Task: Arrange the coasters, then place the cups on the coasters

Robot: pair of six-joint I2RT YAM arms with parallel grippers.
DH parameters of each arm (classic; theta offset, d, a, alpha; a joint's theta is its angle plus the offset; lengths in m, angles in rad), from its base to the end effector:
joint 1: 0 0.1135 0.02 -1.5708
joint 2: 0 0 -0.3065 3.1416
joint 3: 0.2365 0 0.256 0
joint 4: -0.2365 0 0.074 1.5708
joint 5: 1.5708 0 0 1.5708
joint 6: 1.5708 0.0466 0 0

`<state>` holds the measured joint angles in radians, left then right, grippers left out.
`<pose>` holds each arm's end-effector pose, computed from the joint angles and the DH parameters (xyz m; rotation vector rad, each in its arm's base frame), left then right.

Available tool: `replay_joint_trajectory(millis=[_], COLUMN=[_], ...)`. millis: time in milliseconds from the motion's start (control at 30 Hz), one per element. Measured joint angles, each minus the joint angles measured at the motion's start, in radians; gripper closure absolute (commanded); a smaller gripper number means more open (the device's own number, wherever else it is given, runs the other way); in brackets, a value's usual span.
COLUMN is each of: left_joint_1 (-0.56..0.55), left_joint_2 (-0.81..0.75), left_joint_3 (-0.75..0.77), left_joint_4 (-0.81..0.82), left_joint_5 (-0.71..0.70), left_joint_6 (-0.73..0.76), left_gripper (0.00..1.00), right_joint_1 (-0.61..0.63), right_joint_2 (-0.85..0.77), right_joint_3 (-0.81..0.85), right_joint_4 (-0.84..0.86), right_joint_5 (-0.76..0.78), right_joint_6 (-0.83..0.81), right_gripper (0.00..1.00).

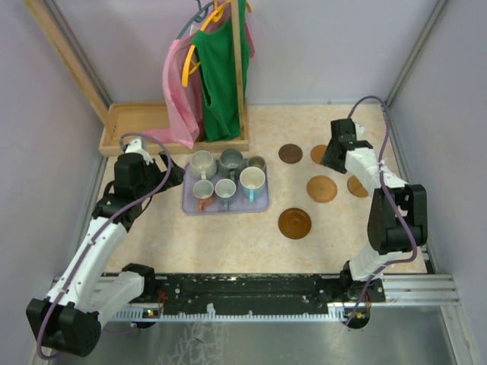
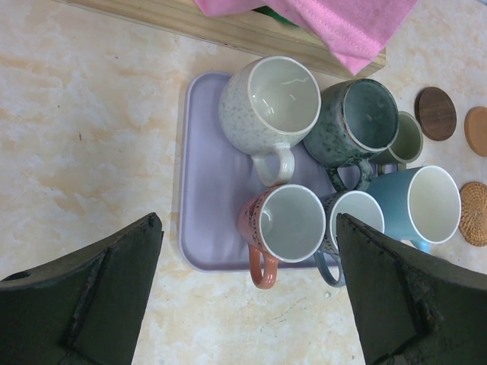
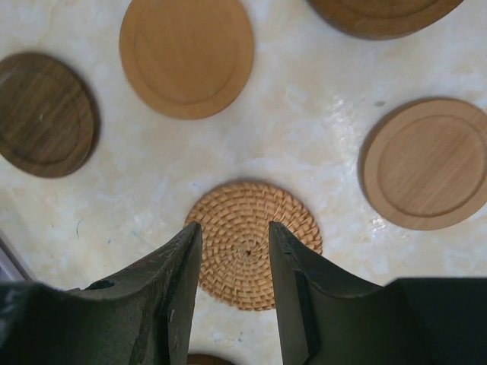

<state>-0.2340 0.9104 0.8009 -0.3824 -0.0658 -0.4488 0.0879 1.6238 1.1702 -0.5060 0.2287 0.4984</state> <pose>0.1876 -0.0416 0.3311 -0.2637 2.0636 -0.3524 0.3543 0.0206 0.2667 0.5966 2.4224 -0.0468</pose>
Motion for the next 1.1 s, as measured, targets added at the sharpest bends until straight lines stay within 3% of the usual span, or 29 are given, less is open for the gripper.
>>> replay_joint_trajectory(millis=[267,1100], left_joint_1=[0.0,0.0], left_joint_2=[0.017,0.025], left_joint_3=[0.0,0.0], left_joint_4=[0.0,0.0], left_joint_5=[0.007,0.007], left_joint_6=[0.0,0.0], left_gripper=[0.0,0.0], right_joint_1=[0.106,0.113], right_joint_2=[0.001,0.081], right_joint_3=[-0.06,-0.142], right_joint_4=[-0.005,0.045], right_joint_5=[-0.01,-0.001], right_joint_6=[0.002,0.008], right_gripper=[0.59,0.6])
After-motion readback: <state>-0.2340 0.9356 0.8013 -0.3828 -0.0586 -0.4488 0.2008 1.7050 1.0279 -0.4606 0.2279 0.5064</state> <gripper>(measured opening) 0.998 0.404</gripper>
